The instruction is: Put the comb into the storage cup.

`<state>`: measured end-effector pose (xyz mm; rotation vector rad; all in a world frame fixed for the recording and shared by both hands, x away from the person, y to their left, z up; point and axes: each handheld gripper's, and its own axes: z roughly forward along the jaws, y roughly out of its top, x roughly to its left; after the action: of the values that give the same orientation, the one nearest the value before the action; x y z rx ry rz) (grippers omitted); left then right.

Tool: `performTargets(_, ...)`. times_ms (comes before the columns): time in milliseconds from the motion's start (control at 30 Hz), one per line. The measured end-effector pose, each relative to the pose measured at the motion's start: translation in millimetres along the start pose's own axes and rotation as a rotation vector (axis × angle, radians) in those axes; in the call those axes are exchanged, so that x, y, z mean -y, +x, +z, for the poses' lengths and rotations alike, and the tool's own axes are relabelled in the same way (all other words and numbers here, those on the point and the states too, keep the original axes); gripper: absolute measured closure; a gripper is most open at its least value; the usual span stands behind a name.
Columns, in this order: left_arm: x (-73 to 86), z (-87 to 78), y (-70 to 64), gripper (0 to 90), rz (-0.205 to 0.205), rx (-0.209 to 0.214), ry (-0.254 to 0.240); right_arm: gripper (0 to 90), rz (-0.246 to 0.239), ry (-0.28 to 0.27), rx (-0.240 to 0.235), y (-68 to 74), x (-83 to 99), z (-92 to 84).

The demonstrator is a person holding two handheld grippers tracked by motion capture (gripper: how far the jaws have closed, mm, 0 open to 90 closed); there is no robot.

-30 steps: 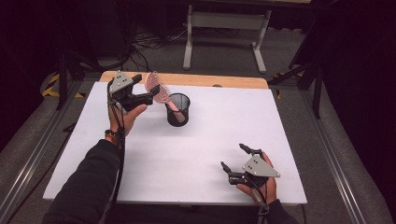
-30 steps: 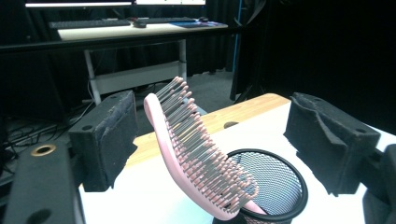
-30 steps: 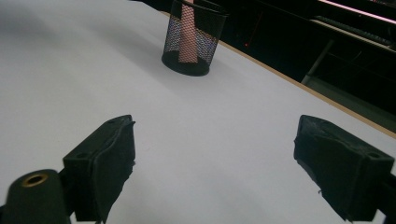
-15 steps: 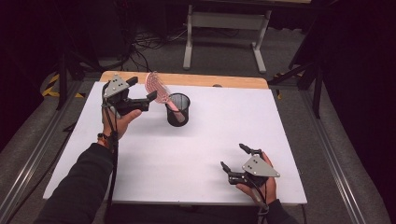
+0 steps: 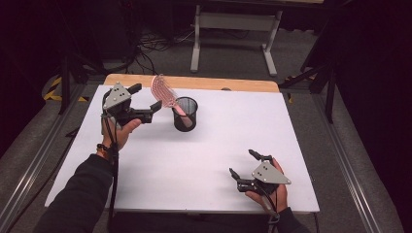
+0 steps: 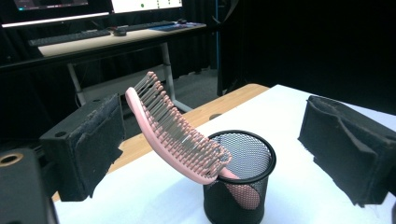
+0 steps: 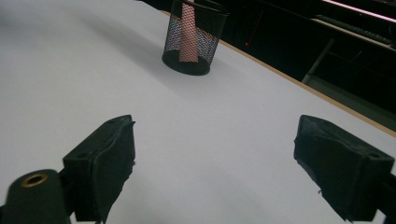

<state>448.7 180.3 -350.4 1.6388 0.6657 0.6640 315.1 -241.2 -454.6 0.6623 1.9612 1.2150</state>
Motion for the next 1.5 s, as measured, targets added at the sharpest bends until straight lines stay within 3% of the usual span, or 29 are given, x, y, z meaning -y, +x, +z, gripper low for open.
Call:
performTargets(833, 2.0, -18.5, -28.1, 8.0, 0.09, 0.069, -0.018, 13.6, -0.001, -0.005, 0.008, 0.3, -0.3, -0.3)
performTargets(1500, 11.2, -29.3, -44.1, 8.3, 0.121, 0.126, -0.001, 13.8, -0.002, -0.013, 0.019, 0.4, -1.3, -1.5)
